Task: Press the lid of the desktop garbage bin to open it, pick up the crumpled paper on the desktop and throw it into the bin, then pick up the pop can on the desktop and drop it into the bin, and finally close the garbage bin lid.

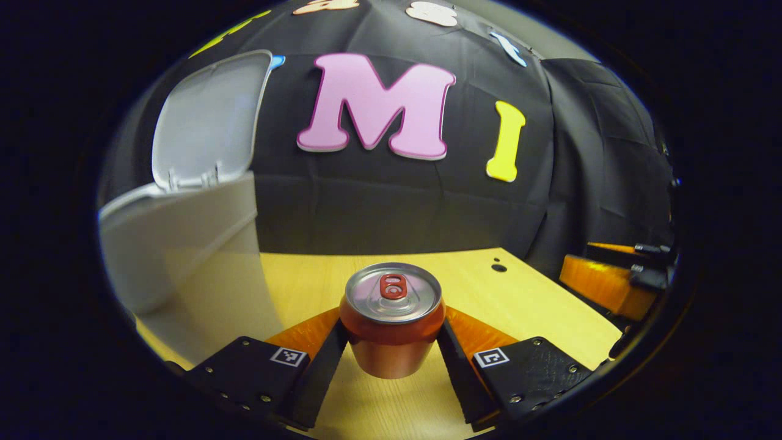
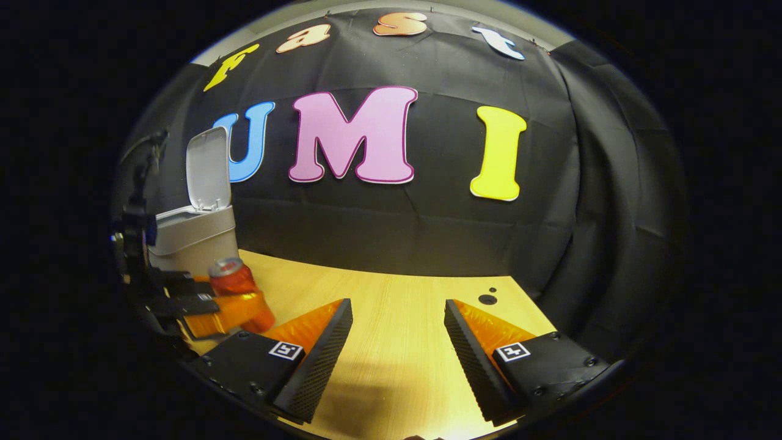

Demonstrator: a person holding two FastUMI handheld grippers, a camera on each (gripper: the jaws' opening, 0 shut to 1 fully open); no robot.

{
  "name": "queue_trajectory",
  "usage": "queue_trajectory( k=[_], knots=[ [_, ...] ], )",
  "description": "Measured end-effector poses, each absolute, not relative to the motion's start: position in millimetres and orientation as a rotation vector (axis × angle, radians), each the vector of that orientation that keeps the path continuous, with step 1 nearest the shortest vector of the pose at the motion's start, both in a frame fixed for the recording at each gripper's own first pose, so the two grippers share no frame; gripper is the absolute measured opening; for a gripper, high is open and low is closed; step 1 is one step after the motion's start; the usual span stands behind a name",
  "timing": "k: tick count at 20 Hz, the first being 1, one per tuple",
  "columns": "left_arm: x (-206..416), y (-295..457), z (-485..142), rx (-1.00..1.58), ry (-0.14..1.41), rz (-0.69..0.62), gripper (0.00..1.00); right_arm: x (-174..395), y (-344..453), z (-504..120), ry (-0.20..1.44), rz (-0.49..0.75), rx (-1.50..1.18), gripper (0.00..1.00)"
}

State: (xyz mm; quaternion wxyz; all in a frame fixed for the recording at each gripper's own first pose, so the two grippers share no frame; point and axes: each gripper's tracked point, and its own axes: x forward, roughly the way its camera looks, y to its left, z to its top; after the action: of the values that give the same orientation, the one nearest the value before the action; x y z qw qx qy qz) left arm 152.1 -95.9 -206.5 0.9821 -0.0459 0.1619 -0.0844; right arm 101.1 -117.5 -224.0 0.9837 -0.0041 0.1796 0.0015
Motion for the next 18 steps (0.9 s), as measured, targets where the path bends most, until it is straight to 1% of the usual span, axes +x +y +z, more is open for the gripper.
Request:
queue_trajectory(
  k=[3,5,9,12,14,16,18],
  knots=[
    [145,-76,-152,-0.064,0.291,-0.151,0.84,102,-115,-204,0.361,0.006,-0.007,0.98],
    [142,-59,-118,-0.100,0.276,-0.130,0.84,105,-110,-184,0.342,0.015,0.001,0.98],
    [144,4,-70,-0.067,0.207,-0.015,0.84,111,-104,-139,0.290,0.031,-0.031,0.98],
    [142,44,-54,-0.058,0.193,0.049,0.84,111,-92,-114,0.271,0.048,-0.027,0.98],
    [146,73,-59,-0.063,0.194,0.104,0.84,109,-83,-98,0.259,0.063,-0.009,0.98],
    [145,102,-74,-0.054,0.232,0.161,0.84,105,-74,-85,0.248,0.078,0.003,0.98],
    [146,118,-81,-0.057,0.252,0.179,0.84,96,-65,-79,0.253,0.096,0.010,0.98]
  ],
)
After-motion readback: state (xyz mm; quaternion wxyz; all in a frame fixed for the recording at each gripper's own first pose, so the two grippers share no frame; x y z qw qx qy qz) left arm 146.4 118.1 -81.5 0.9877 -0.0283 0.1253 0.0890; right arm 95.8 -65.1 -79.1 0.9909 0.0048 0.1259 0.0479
